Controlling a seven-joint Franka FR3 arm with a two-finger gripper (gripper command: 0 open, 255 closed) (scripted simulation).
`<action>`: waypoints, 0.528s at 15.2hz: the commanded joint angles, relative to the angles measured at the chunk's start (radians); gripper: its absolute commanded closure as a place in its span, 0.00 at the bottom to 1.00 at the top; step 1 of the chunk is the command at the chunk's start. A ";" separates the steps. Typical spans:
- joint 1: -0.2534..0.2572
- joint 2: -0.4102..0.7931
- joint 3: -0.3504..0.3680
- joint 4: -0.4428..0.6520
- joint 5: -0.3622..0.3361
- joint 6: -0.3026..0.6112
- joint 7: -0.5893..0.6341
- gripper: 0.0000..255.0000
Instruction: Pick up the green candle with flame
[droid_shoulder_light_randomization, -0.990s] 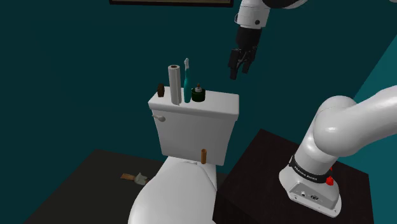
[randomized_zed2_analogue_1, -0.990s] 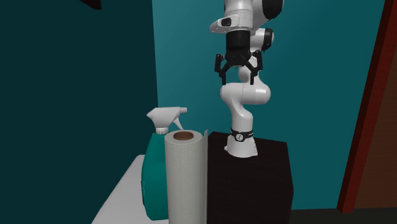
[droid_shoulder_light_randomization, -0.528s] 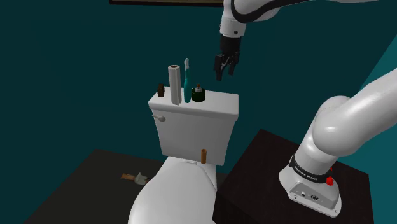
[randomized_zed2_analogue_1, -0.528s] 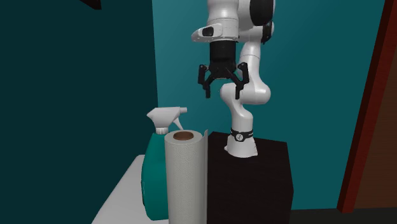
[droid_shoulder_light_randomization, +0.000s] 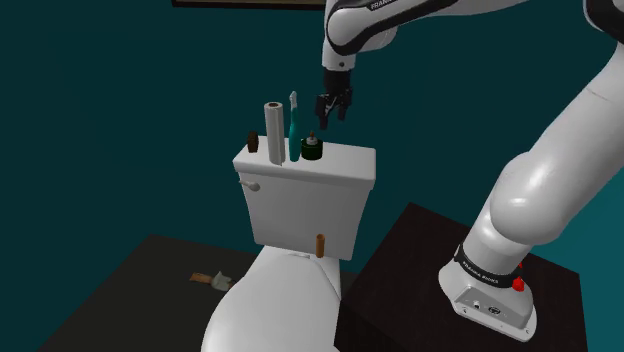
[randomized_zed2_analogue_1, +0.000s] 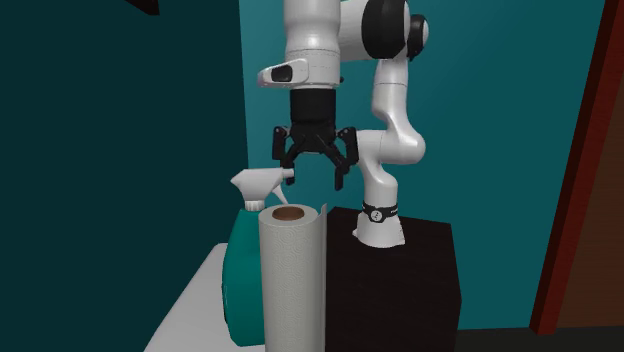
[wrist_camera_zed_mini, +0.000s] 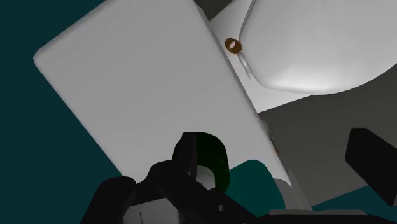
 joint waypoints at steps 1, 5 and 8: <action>-0.007 0.072 -0.011 0.039 -0.004 0.030 -0.021 0.00; -0.018 0.228 -0.024 0.161 -0.005 0.058 -0.051 0.00; -0.027 0.346 -0.031 0.267 -0.003 0.066 -0.072 0.00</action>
